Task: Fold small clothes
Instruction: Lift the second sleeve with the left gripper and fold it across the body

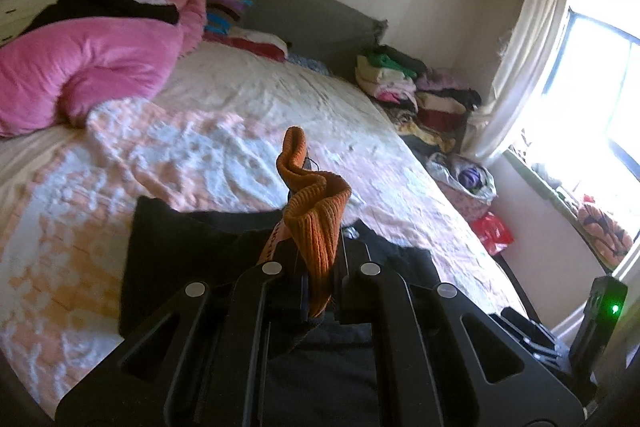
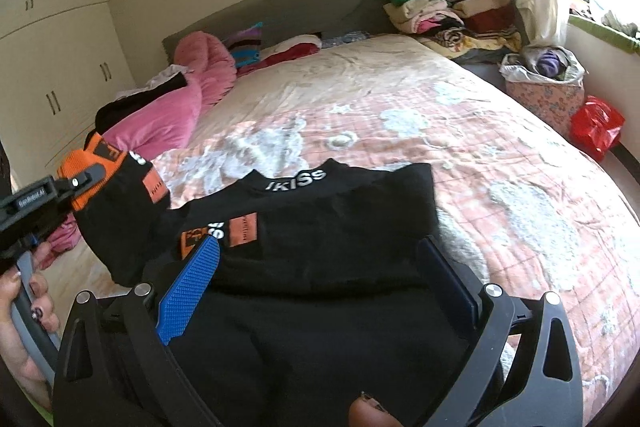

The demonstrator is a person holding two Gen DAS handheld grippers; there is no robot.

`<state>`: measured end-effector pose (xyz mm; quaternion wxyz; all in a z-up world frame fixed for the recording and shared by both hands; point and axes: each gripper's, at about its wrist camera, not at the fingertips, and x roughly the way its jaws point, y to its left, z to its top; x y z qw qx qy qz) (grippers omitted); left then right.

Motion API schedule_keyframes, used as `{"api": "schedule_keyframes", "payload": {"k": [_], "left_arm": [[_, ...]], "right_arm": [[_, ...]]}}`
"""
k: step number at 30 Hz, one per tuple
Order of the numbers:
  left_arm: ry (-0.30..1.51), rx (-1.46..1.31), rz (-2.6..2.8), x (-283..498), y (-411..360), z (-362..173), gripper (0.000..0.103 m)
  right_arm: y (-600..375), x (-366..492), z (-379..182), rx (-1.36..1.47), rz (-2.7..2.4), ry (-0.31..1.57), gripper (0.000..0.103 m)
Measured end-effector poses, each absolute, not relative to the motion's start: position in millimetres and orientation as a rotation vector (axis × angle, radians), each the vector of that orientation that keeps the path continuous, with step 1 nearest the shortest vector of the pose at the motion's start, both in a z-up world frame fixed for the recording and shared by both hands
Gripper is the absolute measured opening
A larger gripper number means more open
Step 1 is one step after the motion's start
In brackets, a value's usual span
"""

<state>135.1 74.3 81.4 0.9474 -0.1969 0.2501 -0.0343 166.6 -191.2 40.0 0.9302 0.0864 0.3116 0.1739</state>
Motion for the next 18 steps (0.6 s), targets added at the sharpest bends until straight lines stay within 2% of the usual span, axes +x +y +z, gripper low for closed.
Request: {"api": "schedule_keyframes", "payload": {"k": [18], "left_arm": [[0.739, -0.354, -0.259, 169, 23, 14, 0.003]], "right_arm": [[-221, 173, 21, 0.192, 0.263, 0.676, 0.099]]}}
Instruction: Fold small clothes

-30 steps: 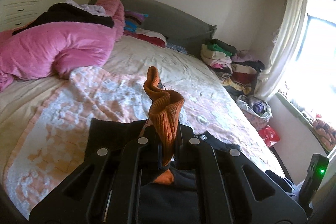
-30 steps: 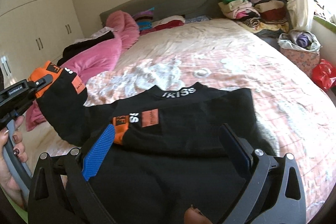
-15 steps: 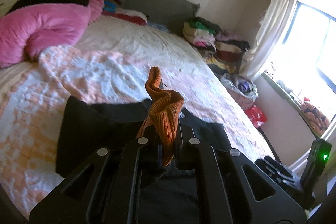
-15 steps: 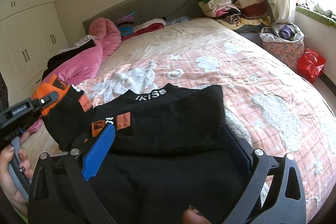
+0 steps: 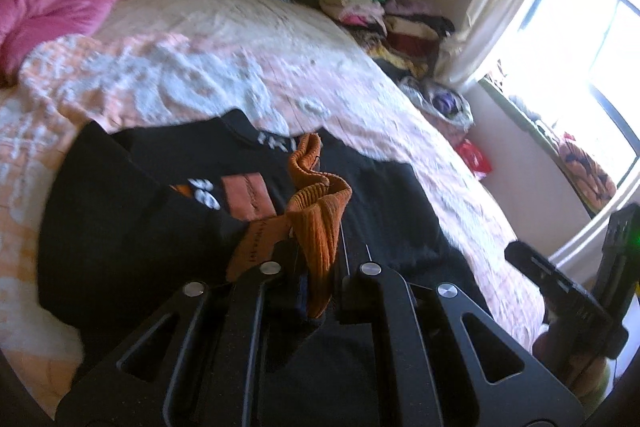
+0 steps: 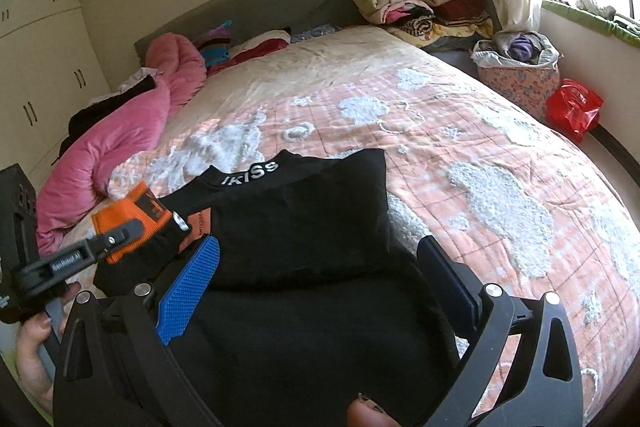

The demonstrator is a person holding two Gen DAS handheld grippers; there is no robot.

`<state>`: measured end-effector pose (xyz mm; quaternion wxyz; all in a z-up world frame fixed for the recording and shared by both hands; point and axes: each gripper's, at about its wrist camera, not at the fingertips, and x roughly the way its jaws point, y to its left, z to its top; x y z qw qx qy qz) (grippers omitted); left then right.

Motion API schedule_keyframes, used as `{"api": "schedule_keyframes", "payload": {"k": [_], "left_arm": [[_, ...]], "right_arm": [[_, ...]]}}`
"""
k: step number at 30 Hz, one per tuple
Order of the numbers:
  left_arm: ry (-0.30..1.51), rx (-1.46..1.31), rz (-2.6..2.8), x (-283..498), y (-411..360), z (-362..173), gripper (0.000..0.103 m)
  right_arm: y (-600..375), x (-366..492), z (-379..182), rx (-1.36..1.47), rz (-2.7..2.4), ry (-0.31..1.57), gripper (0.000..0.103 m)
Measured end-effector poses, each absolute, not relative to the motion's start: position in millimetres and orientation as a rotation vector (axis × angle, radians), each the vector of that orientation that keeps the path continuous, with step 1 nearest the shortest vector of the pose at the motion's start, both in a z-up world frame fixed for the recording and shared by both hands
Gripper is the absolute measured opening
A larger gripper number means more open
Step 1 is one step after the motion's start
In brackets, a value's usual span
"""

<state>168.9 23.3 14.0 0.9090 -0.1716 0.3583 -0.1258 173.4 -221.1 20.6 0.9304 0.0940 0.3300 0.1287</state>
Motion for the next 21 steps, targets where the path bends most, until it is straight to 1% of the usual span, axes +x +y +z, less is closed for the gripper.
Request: {"api": "schedule_keyframes", "payload": {"k": [1, 3, 5, 6, 9, 10, 12, 14, 15, 17, 19, 20, 21], "left_arm": [[0.754, -0.355, -0.276, 171, 21, 9, 0.004], [0.782, -0.356, -0.309, 174, 19, 3, 0.014], [0.816, -0.343, -0.334, 178, 18, -1, 0.041], [0.819, -0.338, -0.335, 178, 19, -1, 0.045], [0.811, -0.338, -0.311, 179, 27, 3, 0.05], [0.811, -0.341, -0.285, 181, 33, 5, 0.053], [0.807, -0.328, -0.224, 186, 43, 10, 0.062], [0.799, -0.3, -0.145, 189, 53, 14, 0.075], [0.787, -0.292, -0.117, 190, 58, 17, 0.078], [0.748, -0.277, -0.064, 188, 68, 22, 0.092], [0.716, -0.281, -0.019, 184, 81, 22, 0.094], [0.707, -0.285, -0.003, 184, 87, 23, 0.094], [0.701, -0.288, 0.012, 183, 92, 23, 0.094]], "right_arm": [[-221, 174, 19, 0.192, 0.263, 0.68, 0.099], [-220, 176, 17, 0.188, 0.259, 0.687, 0.099], [-218, 178, 13, 0.185, 0.26, 0.704, 0.099], [-217, 179, 11, 0.185, 0.263, 0.713, 0.099], [-209, 182, 3, 0.182, 0.28, 0.747, 0.099], [-204, 183, 0, 0.184, 0.298, 0.763, 0.099], [-194, 184, -6, 0.183, 0.32, 0.792, 0.099], [-180, 184, -14, 0.171, 0.357, 0.821, 0.099], [-172, 184, -19, 0.16, 0.372, 0.839, 0.098], [-158, 185, -28, 0.156, 0.396, 0.867, 0.098], [-149, 188, -35, 0.176, 0.419, 0.889, 0.097], [-144, 190, -39, 0.19, 0.429, 0.903, 0.094], [-139, 193, -43, 0.2, 0.442, 0.913, 0.084]]}}
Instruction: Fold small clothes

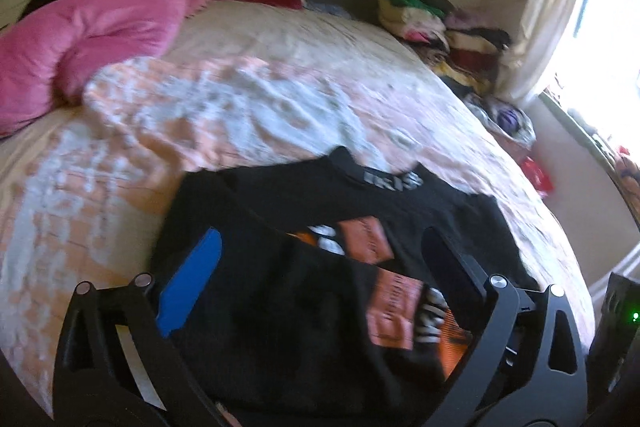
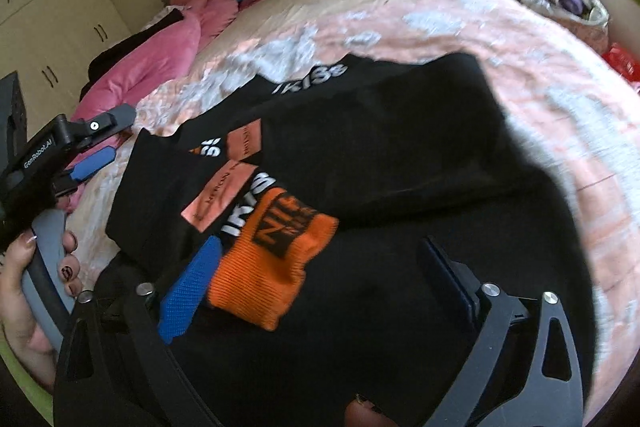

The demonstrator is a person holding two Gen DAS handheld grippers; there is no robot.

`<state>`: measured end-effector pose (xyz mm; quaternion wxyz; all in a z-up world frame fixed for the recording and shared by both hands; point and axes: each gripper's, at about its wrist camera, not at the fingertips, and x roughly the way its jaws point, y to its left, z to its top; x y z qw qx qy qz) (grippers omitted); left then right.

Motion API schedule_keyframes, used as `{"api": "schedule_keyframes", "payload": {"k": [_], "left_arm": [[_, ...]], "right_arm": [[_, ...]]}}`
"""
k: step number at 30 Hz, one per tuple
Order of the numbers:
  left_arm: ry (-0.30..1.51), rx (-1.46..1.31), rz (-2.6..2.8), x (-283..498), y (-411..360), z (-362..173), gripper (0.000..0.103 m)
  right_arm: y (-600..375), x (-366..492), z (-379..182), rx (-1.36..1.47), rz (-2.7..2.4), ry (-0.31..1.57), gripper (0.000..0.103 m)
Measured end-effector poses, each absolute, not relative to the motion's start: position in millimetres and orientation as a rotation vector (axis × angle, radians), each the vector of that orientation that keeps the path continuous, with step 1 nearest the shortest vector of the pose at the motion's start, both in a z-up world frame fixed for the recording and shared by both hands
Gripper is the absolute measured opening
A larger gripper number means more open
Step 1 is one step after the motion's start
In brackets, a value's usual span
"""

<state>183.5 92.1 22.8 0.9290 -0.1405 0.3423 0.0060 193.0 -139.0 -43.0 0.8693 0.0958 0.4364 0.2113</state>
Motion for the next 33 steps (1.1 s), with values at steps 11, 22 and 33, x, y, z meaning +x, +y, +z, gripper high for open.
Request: {"api": "schedule_keyframes", "payload": {"k": [11, 22, 33], "left_arm": [[0.644, -0.377, 0.182, 173, 160, 23, 0.094], [0.647, -0.417, 0.254, 167, 185, 18, 0.094], [0.71, -0.317, 0.132, 184, 140, 3, 0.094]], "right_arm": [[-103, 194, -14, 0.103, 0.551, 0.77, 0.013], [-115, 218, 69, -0.062, 0.525, 0.511, 0.012], [-148, 242, 25, -0.04, 0.386, 0.597, 0.012]]}}
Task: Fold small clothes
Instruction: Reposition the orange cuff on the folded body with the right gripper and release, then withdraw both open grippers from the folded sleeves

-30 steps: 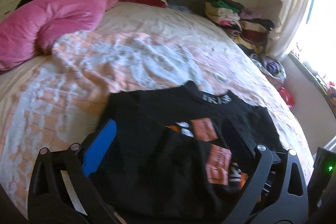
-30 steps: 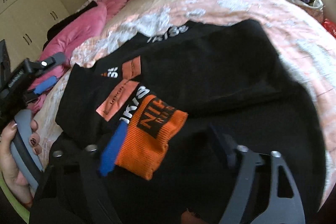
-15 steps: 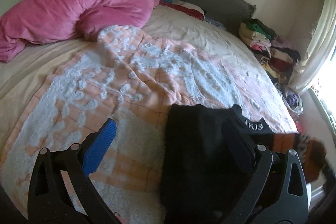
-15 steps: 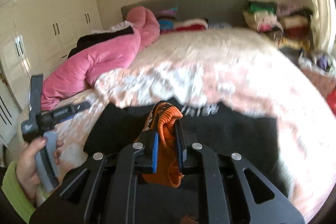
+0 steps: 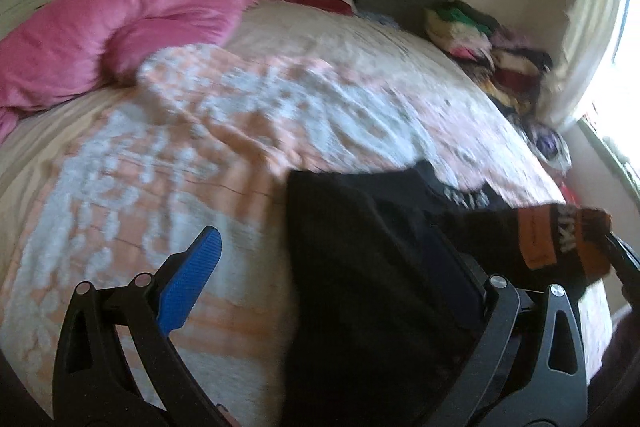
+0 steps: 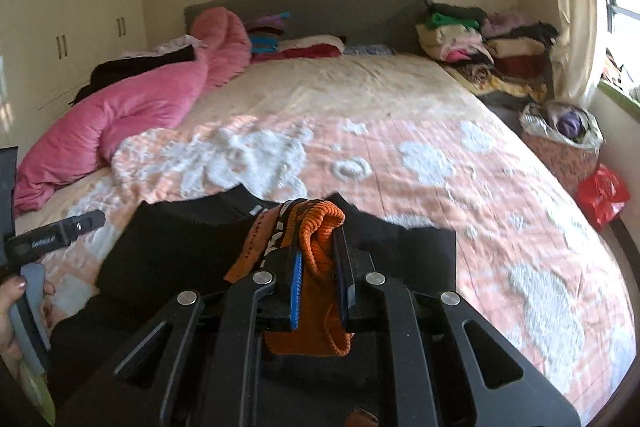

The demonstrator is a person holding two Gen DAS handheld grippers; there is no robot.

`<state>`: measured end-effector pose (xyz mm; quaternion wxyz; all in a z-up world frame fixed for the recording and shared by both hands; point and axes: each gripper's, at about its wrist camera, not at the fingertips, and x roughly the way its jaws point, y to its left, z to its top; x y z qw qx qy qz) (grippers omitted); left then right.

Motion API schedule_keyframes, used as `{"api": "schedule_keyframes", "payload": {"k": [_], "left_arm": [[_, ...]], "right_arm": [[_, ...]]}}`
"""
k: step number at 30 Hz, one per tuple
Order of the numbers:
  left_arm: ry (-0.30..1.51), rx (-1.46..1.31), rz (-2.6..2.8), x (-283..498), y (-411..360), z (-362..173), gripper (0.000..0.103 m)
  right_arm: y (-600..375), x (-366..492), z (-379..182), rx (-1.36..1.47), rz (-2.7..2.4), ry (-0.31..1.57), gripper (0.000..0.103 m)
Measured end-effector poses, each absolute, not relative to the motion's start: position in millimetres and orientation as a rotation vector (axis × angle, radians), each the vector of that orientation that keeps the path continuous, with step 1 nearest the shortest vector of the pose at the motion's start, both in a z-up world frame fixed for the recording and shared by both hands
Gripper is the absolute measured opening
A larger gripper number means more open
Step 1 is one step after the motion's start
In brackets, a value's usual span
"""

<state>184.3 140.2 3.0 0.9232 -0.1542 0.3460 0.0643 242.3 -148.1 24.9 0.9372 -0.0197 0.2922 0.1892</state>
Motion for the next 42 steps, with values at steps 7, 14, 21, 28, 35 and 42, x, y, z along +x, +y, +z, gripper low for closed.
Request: {"api": "schedule_keyframes", "payload": {"k": [7, 14, 21, 28, 35, 42], "left_arm": [[0.738, -0.268, 0.056, 190, 115, -5, 0.094], [0.769, -0.238, -0.014, 195, 96, -15, 0.093], [0.769, -0.222, -0.056, 195, 87, -14, 0.093], [0.795, -0.23, -0.109, 197, 81, -16, 0.079], [0.925, -0.187, -0.125, 204, 73, -37, 0.064], [0.947, -0.195, -0.134, 201, 76, -43, 0.064]], "right_arm": [[-149, 247, 9, -0.035, 0.34, 0.629, 0.013], [-149, 249, 2, -0.052, 0.313, 0.653, 0.014], [-149, 248, -3, -0.063, 0.28, 0.663, 0.02], [-150, 244, -2, -0.055, 0.274, 0.661, 0.024], [-127, 235, -16, -0.082, 0.398, 0.742, 0.028], [-101, 227, -21, -0.116, 0.485, 0.773, 0.038]]}}
